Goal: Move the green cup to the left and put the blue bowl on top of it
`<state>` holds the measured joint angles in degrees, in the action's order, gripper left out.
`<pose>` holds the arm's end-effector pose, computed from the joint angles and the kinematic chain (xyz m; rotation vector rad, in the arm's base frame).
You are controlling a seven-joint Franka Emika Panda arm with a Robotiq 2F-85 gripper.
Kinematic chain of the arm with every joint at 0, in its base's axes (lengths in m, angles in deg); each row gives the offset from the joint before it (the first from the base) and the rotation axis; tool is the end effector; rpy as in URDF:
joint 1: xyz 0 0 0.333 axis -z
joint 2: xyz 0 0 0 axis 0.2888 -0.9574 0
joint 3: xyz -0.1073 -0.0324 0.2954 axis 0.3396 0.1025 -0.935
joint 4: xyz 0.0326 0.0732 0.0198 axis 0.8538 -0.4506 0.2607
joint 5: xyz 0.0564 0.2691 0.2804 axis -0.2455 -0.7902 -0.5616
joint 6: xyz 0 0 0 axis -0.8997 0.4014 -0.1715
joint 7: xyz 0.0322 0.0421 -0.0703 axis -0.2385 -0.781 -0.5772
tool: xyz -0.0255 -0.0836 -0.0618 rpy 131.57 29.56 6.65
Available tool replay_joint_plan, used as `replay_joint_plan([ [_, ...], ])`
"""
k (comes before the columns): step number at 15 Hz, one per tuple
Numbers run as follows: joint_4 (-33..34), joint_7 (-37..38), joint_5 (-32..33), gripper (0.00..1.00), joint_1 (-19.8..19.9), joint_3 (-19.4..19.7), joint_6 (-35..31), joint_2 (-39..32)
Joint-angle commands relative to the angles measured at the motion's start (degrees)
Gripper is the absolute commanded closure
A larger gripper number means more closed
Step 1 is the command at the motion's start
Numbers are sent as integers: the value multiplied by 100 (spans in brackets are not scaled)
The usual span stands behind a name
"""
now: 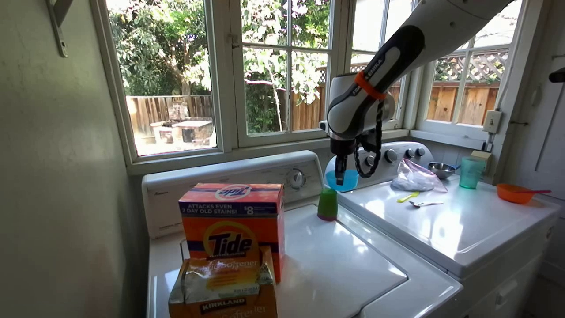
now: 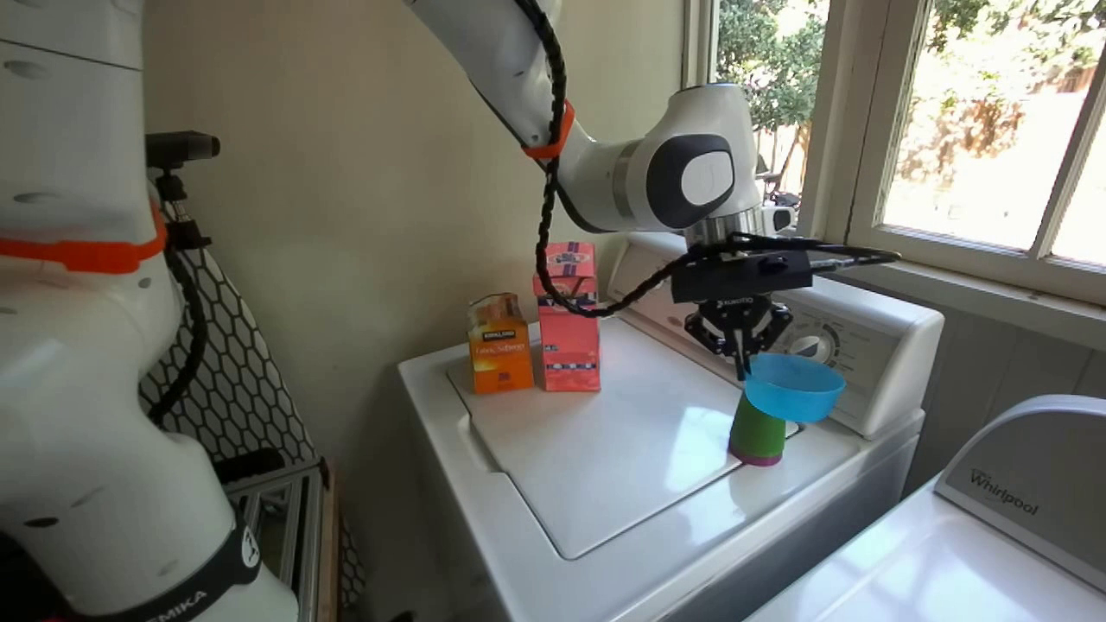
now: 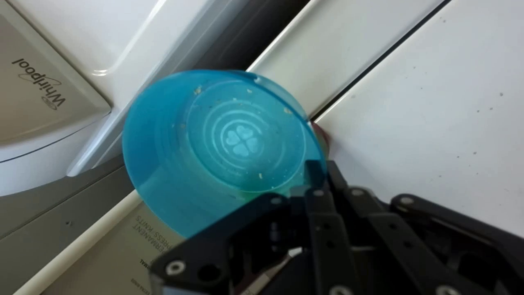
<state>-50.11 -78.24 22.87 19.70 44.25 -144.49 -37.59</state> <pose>0.6020 0.0041 0.3034 2.6473 1.2424 0.1606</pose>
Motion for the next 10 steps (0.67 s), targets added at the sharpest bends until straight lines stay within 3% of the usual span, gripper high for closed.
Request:
replay_joint_plan([
  [1, -601, 432, 453, 99, -194, 120, -705, 397],
  [4, -896, 304, 285, 99, -149, -8, -1241, 531],
  [5, -484, 239, 248, 99, -159, 8, -879, 260],
  [10, -481, 389, 475, 99, -263, 73, -893, 245],
])
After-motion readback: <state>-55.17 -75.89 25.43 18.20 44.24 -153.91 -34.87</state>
